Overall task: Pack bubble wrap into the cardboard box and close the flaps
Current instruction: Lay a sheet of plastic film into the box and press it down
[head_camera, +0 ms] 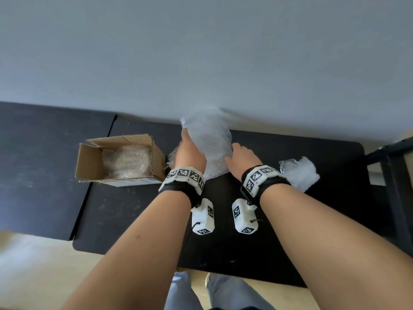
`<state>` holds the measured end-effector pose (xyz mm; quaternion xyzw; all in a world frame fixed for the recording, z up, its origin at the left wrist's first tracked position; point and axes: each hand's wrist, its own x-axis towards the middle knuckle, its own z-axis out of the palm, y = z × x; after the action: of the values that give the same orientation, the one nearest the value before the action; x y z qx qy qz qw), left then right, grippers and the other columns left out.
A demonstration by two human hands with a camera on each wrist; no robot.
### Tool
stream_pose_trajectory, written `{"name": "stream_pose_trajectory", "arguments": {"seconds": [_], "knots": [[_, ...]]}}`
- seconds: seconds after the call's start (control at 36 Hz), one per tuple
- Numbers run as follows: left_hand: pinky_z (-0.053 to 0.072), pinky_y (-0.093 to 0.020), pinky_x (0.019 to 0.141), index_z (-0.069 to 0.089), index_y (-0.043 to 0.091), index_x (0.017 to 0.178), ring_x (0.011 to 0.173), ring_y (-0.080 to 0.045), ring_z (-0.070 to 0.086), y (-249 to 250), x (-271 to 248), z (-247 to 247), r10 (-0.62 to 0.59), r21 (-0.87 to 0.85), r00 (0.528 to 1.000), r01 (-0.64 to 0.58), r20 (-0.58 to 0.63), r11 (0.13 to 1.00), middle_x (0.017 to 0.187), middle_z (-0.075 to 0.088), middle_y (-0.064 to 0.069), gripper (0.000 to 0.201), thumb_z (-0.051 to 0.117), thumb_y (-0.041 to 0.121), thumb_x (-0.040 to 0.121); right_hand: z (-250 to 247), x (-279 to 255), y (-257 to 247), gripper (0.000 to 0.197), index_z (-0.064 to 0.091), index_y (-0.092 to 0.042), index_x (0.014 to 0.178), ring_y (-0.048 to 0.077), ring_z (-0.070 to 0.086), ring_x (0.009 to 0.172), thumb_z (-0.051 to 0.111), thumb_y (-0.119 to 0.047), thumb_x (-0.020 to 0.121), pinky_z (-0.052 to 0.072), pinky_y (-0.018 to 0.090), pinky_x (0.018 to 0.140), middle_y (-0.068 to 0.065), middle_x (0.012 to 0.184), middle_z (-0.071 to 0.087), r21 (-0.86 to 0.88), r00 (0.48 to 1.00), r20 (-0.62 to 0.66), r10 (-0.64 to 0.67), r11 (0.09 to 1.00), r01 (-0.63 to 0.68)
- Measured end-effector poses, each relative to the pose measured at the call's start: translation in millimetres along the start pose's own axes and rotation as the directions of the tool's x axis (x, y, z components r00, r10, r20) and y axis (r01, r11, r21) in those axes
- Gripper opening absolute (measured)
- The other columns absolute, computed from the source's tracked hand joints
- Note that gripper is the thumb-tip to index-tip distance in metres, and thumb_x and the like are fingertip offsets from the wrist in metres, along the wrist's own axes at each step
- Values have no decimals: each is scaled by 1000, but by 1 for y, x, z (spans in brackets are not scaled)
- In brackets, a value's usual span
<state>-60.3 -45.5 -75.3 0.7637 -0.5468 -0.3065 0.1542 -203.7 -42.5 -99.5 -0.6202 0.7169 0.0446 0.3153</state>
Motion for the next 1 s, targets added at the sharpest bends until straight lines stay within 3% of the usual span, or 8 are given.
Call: {"name": "stream_pose_trajectory", "arguments": {"seconds": [0.19, 0.31, 0.39, 0.53, 0.64, 0.75, 0.86, 1.0], "knots": [[47, -30, 85, 27, 10, 149, 103, -22, 61, 20, 9, -7, -124, -296, 991, 103, -53, 950, 106, 63, -5, 68, 53, 3, 86, -20, -6, -3, 51, 42, -3, 130, 35, 58, 106, 31, -41, 97, 43, 38, 79, 19, 121, 58, 294, 985, -9, 172, 942, -162], [44, -24, 74, 33, 9, 145, 88, -18, 61, 34, 7, -17, -225, -479, 974, 180, -39, 859, 78, 54, 6, 69, 59, 0, 82, -33, -10, -11, 54, 42, -6, 131, 33, 60, 93, 36, -45, 94, 50, 40, 84, 21, 121, 58, 441, 986, -28, 165, 887, -136], [49, -26, 74, 35, 8, 141, 88, -20, 65, 39, 1, -27, -257, -567, 966, 204, -15, 798, 86, 60, 0, 70, 63, -1, 77, -44, -20, -19, 68, 44, -7, 133, 34, 69, 87, 37, -60, 91, 56, 44, 85, 17, 104, 67, 650, 979, -13, 203, 746, -146], [59, -38, 80, 38, 3, 135, 87, -26, 70, 38, -6, -42, -257, -661, 963, 245, 82, 709, 97, 67, -15, 72, 68, -6, 70, -59, -33, -24, 73, 27, -8, 146, 24, 67, 81, 64, -30, 88, 57, 45, 85, 2, 107, 56, 773, 984, -83, 157, 633, -36], [57, -20, 64, 22, 4, 147, 62, -14, 60, 32, -14, -61, -225, -671, 972, 214, 72, 710, 76, 56, -4, 84, 66, -7, 77, -67, -41, -27, 78, 29, -10, 147, 31, 66, 97, 64, -5, 77, 58, 47, 82, 15, 114, 61, 750, 978, -142, 152, 662, 6], [57, -45, 87, 26, 0, 144, 85, -30, 66, 28, -17, -78, -203, -750, 977, 178, 60, 637, 88, 59, -8, 82, 73, -1, 76, -74, -47, -30, 75, 31, -13, 146, 30, 65, 89, 64, -1, 79, 59, 43, 79, 19, 119, 59, 739, 981, -151, 125, 674, 28], [54, -47, 90, 34, 2, 141, 105, -35, 65, 15, -6, -84, -257, -754, 963, 223, 74, 617, 120, 60, -19, 94, 78, 18, 60, -78, -53, -33, 74, 32, -11, 148, 28, 66, 85, 64, 0, 81, 58, 44, 85, 19, 113, 62, 721, 983, -171, 70, 689, 77], [60, -38, 74, 45, 8, 131, 75, -24, 65, 17, -26, -109, -349, -673, 923, 363, 163, 645, 90, 57, -8, 64, 67, 38, 78, -84, -59, -38, 73, 37, -11, 145, 29, 67, 87, 67, 0, 80, 56, 46, 89, 16, 108, 63, 784, 976, -205, 71, 609, 120]]}}
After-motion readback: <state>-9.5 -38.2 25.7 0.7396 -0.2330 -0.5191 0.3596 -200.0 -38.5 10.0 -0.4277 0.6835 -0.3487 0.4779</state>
